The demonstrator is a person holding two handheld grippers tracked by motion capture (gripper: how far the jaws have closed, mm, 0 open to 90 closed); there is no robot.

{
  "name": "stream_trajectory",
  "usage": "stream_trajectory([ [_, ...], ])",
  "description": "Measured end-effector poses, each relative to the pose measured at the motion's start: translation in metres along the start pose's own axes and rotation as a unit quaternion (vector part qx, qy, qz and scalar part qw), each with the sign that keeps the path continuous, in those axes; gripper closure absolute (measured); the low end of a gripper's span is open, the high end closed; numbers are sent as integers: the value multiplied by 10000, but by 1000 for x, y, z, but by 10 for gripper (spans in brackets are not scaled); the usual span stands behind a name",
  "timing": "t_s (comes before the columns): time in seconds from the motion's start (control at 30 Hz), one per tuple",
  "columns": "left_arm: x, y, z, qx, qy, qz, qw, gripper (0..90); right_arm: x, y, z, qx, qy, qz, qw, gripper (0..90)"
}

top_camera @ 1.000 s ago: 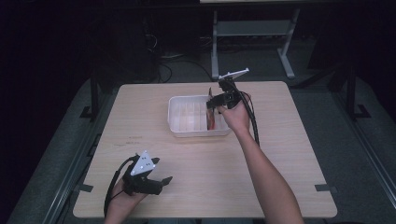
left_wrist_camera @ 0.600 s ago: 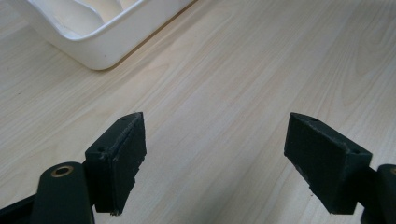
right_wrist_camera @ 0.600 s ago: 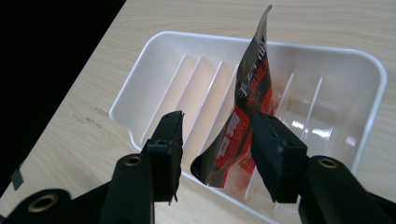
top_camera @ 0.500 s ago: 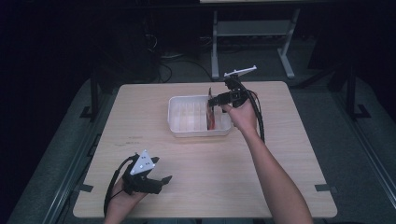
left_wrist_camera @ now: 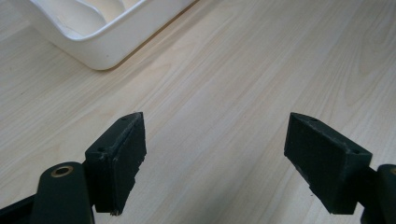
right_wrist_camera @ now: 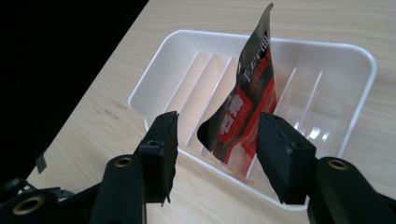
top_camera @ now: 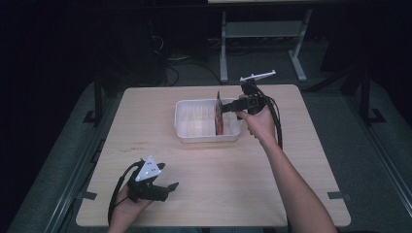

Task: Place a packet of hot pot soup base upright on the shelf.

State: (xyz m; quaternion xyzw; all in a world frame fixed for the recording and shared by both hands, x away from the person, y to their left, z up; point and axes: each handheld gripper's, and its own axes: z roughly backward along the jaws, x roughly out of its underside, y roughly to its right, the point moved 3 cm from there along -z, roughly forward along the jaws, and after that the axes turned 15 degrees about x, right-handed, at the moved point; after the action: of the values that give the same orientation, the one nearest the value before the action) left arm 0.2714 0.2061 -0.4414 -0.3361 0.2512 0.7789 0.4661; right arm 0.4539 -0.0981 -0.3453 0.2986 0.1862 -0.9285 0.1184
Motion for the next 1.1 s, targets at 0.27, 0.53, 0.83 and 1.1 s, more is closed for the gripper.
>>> stream_trajectory([
  [0.27,-1,-1,-2,18,-19,9,10000,203,8,7,7,-128,16,67,9999,471],
  [0.53,-1,0,-3,14,-11,-9,10000,203,16,11,18,-212,116,161,9996,467],
  [0.83,-1,-1,-3,22,-40,-2,10000,203,28,15,23,-275,78,280,9992,455],
  [1.1,0,-2,-3,18,-41,28,10000,202,36,18,27,-322,86,375,9987,449],
])
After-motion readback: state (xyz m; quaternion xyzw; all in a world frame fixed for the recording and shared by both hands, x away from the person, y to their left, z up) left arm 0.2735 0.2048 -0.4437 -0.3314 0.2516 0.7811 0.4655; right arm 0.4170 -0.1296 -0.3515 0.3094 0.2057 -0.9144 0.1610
